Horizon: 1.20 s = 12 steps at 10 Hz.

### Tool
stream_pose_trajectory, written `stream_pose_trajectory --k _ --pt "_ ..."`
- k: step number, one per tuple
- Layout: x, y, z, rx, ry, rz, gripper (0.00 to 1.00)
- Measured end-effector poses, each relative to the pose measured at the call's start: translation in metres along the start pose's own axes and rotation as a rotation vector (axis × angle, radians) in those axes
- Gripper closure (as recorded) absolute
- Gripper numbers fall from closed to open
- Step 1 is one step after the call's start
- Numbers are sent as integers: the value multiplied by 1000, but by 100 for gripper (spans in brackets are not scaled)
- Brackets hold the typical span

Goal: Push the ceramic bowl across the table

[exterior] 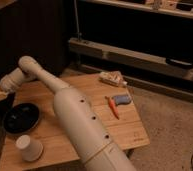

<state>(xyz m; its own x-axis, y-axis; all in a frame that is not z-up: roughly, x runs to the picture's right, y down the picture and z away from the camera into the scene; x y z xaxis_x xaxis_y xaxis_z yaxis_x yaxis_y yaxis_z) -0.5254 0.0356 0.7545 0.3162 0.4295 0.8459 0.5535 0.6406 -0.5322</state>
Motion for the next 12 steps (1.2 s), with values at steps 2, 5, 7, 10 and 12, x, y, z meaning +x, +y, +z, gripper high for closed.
stream_pose_trajectory --k 2,5,7,10,12 --pt "16 -8 0 -2 19 21 100" --pt "42 -16 3 -6 40 52 100" --pt "57 -19 2 -4 51 75 100" --pt "75 -20 -4 6 75 111 100" --pt "83 -19 -7 13 91 129 100"
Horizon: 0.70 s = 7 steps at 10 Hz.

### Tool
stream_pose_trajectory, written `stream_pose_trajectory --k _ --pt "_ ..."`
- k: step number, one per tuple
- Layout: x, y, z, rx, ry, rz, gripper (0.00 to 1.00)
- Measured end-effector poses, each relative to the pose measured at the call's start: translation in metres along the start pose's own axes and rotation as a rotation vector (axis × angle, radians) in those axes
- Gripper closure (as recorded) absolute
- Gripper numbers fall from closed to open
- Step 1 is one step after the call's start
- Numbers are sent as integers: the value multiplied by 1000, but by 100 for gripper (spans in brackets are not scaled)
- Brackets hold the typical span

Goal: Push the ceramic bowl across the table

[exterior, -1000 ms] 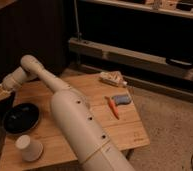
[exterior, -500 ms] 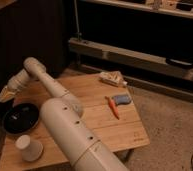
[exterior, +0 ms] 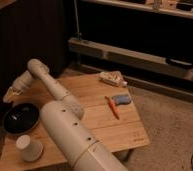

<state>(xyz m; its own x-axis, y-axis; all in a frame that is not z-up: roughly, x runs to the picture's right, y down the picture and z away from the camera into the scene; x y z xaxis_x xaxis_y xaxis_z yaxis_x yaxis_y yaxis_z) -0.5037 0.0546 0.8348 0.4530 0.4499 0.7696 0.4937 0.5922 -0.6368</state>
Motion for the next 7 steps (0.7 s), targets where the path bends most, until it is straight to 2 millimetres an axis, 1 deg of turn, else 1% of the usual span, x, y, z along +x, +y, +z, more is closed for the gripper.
stream_pose_trajectory --k 4,7 --pt "2 10 -4 34 75 2 100" --pt "2 16 0 45 136 7 100"
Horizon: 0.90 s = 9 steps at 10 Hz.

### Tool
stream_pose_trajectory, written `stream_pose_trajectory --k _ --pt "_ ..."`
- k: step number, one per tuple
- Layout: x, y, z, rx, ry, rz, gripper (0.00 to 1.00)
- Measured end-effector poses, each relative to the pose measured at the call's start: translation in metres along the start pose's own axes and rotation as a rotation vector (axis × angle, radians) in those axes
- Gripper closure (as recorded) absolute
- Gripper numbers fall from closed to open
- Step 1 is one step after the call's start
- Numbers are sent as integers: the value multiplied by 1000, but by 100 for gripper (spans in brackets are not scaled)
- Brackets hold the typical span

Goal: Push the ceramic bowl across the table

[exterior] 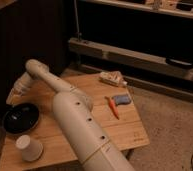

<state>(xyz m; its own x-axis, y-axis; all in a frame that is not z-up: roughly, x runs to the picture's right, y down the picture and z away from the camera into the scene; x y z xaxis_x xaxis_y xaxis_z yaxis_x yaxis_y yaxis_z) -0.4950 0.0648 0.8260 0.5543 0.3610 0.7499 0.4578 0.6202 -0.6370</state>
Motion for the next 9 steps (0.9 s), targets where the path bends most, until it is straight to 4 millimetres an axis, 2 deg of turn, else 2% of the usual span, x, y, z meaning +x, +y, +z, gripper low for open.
stream_pose_trajectory --k 2,9 --pt "2 0 3 9 17 6 100" --pt "26 -22 -1 29 32 56 100"
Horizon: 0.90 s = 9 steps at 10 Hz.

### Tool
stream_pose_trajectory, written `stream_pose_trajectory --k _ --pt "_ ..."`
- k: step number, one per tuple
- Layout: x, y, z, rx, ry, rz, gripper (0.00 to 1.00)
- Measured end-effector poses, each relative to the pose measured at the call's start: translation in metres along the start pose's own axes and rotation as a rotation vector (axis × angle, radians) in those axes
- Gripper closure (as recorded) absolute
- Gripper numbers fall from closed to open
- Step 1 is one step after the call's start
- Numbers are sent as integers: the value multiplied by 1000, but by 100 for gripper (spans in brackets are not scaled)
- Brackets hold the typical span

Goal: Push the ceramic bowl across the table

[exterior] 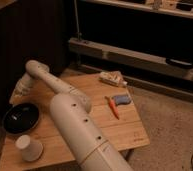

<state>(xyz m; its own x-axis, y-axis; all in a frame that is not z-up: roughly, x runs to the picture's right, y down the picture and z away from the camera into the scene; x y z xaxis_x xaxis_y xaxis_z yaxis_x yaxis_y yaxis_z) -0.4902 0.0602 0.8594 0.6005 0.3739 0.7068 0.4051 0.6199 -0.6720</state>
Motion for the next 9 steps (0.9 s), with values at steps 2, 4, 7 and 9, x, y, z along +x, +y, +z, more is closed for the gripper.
stream_pose_trajectory --k 2,4,7,9 --pt "4 -4 3 -2 9 12 100" --pt "11 -8 2 -1 16 27 100" --pt "17 -11 10 -14 27 39 100" --pt "18 -13 13 -19 32 42 100"
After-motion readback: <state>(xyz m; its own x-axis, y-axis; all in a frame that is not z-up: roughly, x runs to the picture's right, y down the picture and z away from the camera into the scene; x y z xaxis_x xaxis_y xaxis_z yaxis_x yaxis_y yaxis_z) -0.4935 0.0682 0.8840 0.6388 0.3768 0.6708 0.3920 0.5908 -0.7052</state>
